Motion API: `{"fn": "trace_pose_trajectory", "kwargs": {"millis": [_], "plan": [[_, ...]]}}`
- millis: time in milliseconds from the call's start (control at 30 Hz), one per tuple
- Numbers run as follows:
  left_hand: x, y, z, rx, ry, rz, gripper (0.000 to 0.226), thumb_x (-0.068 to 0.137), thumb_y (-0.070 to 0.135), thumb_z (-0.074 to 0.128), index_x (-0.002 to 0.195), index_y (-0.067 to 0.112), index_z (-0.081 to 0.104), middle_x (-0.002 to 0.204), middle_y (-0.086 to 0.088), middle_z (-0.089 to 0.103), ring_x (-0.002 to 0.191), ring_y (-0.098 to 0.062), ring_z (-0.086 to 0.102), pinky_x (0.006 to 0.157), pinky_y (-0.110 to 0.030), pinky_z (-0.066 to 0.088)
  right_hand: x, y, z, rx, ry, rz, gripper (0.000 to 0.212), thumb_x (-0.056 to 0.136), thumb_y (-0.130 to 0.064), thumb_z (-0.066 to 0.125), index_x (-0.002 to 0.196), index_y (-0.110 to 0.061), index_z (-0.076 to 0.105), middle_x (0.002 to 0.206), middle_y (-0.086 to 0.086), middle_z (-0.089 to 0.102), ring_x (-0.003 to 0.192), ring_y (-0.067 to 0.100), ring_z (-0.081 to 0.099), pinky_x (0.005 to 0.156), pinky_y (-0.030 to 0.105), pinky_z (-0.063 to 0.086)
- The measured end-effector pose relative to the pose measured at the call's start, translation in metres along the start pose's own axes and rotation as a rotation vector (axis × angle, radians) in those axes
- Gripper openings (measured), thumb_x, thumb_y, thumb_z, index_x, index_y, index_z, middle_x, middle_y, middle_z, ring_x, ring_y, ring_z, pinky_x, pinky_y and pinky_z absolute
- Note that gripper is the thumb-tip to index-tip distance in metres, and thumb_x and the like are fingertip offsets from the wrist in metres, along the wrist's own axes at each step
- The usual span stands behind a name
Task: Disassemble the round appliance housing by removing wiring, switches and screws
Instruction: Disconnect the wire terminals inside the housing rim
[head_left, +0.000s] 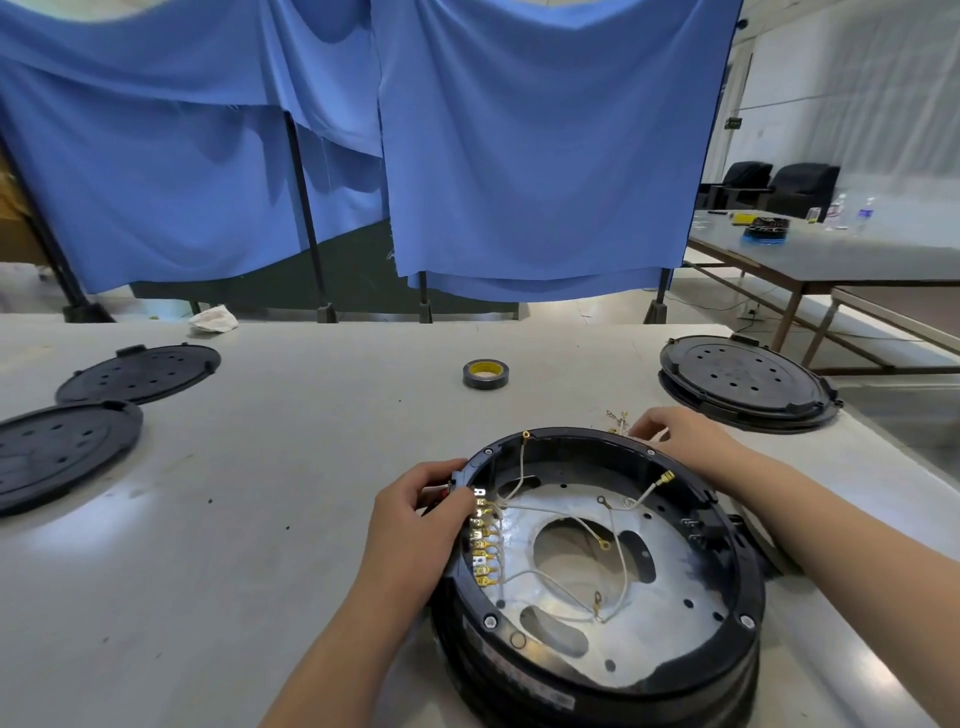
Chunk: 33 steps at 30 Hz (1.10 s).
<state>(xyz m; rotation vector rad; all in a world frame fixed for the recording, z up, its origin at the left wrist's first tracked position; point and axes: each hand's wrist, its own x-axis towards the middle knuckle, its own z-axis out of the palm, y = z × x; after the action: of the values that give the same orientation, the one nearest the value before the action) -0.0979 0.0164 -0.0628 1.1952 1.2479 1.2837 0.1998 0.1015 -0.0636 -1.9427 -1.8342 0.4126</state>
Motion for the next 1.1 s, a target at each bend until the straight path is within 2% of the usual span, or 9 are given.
{"fn": "trace_pose_trajectory", "kwargs": {"millis": [133, 300, 400, 567, 767, 867, 967, 1100], "plan": [[0.002, -0.002, -0.001, 0.012, 0.002, 0.004, 0.029, 0.080, 0.005, 0.065, 0.083, 0.032, 0.074, 0.079, 0.002, 0.074, 0.072, -0.013, 0.071, 0.056, -0.019, 0.052, 0.008, 0.002, 0.004, -0.058, -0.108, -0.005, 0.023, 0.087, -0.012, 0.061, 0.110, -0.016, 0.057, 0.105, 0.003, 0.058, 0.088, 0.018, 0.054, 0.075, 0.027, 0.042], [0.003, -0.005, -0.001, 0.009, 0.002, 0.005, 0.028, 0.079, 0.005, 0.065, 0.086, 0.031, 0.075, 0.082, 0.001, 0.074, 0.077, -0.014, 0.071, 0.060, -0.021, 0.052, 0.013, 0.010, 0.003, 0.007, -0.044, -0.034, 0.019, 0.081, -0.003, 0.063, 0.095, -0.016, 0.062, 0.094, 0.004, 0.063, 0.076, 0.013, 0.054, 0.069, 0.023, 0.042], [0.004, -0.005, 0.000, 0.012, -0.001, 0.003, 0.027, 0.079, 0.006, 0.065, 0.088, 0.030, 0.075, 0.085, -0.001, 0.074, 0.080, -0.016, 0.070, 0.064, -0.025, 0.054, 0.017, 0.010, 0.003, -0.003, 0.039, -0.043, 0.010, 0.082, -0.009, 0.065, 0.085, -0.019, 0.064, 0.085, -0.002, 0.063, 0.069, 0.006, 0.052, 0.062, 0.020, 0.040], [0.003, -0.004, 0.000, 0.012, 0.001, 0.003, 0.027, 0.080, 0.005, 0.065, 0.088, 0.029, 0.075, 0.084, -0.002, 0.074, 0.079, -0.018, 0.071, 0.068, -0.030, 0.058, 0.028, 0.008, 0.007, -0.070, 0.111, 0.014, 0.005, 0.084, -0.015, 0.063, 0.083, -0.019, 0.065, 0.088, -0.001, 0.066, 0.080, 0.017, 0.058, 0.071, 0.027, 0.041], [0.003, -0.002, 0.000, 0.006, 0.002, 0.003, 0.028, 0.081, 0.004, 0.064, 0.087, 0.030, 0.074, 0.083, -0.001, 0.074, 0.076, -0.017, 0.071, 0.063, -0.026, 0.056, 0.020, 0.003, -0.004, -0.103, 0.134, 0.018, 0.016, 0.086, -0.020, 0.062, 0.101, -0.019, 0.066, 0.100, -0.001, 0.062, 0.090, 0.017, 0.057, 0.077, 0.031, 0.045], [0.002, -0.002, 0.000, 0.008, -0.004, 0.009, 0.028, 0.081, 0.005, 0.064, 0.086, 0.030, 0.074, 0.080, 0.001, 0.074, 0.073, -0.015, 0.071, 0.059, -0.022, 0.055, 0.005, -0.015, -0.024, 0.053, 0.207, -0.031, 0.014, 0.088, -0.016, 0.060, 0.099, -0.019, 0.066, 0.099, -0.001, 0.065, 0.088, 0.014, 0.059, 0.078, 0.030, 0.047], [0.001, -0.001, 0.001, -0.005, -0.002, 0.006, 0.027, 0.081, 0.004, 0.065, 0.087, 0.029, 0.073, 0.078, 0.001, 0.074, 0.068, -0.011, 0.070, 0.055, -0.018, 0.053, -0.019, -0.048, -0.044, 0.211, 0.263, -0.129, 0.012, 0.087, -0.015, 0.060, 0.092, -0.024, 0.068, 0.091, -0.009, 0.066, 0.084, 0.008, 0.061, 0.076, 0.025, 0.050], [0.000, 0.001, 0.001, -0.017, -0.005, 0.008, 0.027, 0.081, 0.002, 0.064, 0.090, 0.025, 0.073, 0.081, -0.002, 0.074, 0.067, -0.009, 0.069, 0.056, -0.018, 0.053, -0.060, -0.098, -0.049, 0.264, 0.191, -0.307, 0.012, 0.087, -0.015, 0.061, 0.092, -0.022, 0.069, 0.087, -0.012, 0.068, 0.080, 0.003, 0.062, 0.072, 0.013, 0.050]]}}
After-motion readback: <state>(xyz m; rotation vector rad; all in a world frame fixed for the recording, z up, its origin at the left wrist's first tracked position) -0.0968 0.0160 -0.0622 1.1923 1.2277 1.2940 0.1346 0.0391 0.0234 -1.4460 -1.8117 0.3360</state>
